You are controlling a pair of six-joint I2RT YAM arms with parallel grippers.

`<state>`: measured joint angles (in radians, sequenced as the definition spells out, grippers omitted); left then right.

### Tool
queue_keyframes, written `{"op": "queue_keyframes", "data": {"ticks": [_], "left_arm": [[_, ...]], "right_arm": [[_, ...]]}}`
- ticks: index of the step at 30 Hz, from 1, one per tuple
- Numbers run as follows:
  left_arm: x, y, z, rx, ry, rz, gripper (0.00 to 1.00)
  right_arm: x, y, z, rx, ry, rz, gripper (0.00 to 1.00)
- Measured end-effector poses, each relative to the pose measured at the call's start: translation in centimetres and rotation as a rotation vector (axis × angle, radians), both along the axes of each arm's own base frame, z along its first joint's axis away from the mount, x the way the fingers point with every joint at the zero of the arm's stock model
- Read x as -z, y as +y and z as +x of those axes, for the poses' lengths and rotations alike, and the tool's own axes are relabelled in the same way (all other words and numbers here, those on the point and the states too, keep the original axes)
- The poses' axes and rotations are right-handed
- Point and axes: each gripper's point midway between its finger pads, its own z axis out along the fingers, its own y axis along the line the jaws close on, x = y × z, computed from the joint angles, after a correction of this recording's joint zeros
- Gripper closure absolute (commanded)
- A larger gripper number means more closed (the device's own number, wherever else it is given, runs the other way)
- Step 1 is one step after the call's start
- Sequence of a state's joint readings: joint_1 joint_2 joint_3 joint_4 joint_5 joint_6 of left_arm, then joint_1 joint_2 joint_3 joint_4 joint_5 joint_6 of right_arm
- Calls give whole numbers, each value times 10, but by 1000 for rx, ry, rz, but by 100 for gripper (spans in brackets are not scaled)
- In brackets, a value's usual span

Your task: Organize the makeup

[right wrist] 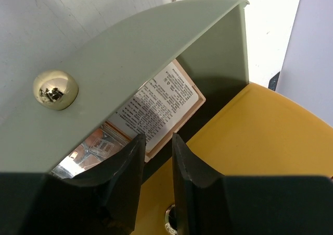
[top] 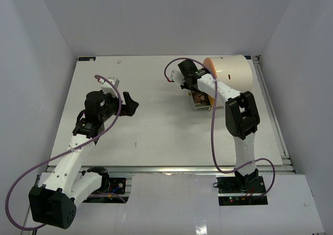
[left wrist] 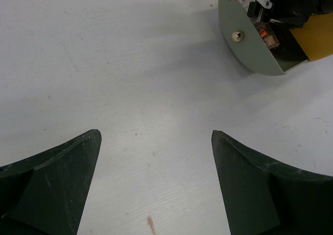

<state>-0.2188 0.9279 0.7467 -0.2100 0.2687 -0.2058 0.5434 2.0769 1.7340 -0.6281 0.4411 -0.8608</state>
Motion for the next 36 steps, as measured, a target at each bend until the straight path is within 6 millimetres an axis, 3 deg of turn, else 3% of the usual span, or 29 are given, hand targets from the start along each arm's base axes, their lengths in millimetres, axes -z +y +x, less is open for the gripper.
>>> {"op": "queue_keyframes", "data": {"ticks": [14, 27, 31, 36], "left_arm": [[0, 0, 0, 1, -1, 3, 2], [1, 0, 0, 1, -1, 4, 2], [1, 0, 0, 0, 0, 4, 2], [1, 1, 0, -2, 0, 4, 2]], "right_arm": [[-2, 2, 0, 35, -6, 50, 66], [-35, 0, -7, 38, -58, 105, 65], [-56, 16, -18, -11, -48, 232, 65], [-83, 53, -44, -138, 18, 451, 66]]}}
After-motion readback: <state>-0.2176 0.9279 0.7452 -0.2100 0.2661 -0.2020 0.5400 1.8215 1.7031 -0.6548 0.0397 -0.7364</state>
